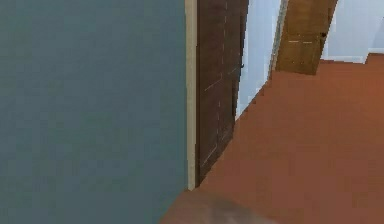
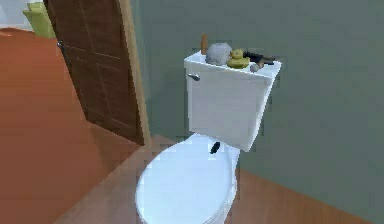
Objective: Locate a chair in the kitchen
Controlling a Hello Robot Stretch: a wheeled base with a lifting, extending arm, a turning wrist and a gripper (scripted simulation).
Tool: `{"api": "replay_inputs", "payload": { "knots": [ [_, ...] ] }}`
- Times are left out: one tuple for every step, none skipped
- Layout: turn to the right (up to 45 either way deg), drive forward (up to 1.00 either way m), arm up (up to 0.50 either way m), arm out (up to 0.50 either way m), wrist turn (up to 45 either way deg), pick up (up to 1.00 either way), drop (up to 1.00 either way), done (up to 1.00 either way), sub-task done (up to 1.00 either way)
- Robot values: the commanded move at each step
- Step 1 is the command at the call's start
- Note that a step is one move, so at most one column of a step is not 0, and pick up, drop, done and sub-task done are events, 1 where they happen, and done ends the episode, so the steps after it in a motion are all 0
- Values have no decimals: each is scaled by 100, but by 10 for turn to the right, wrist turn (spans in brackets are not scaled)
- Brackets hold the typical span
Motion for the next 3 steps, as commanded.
{"api": "replay_inputs", "payload": {
  "knots": [
    [-270, 0, 0, 0, 0, 0, 0, 0, 0],
    [0, 5, 0, 0, 0, 0, 0, 0, 0],
    [450, 0, 0, 0, 0, 0, 0, 0, 0]
  ]
}}
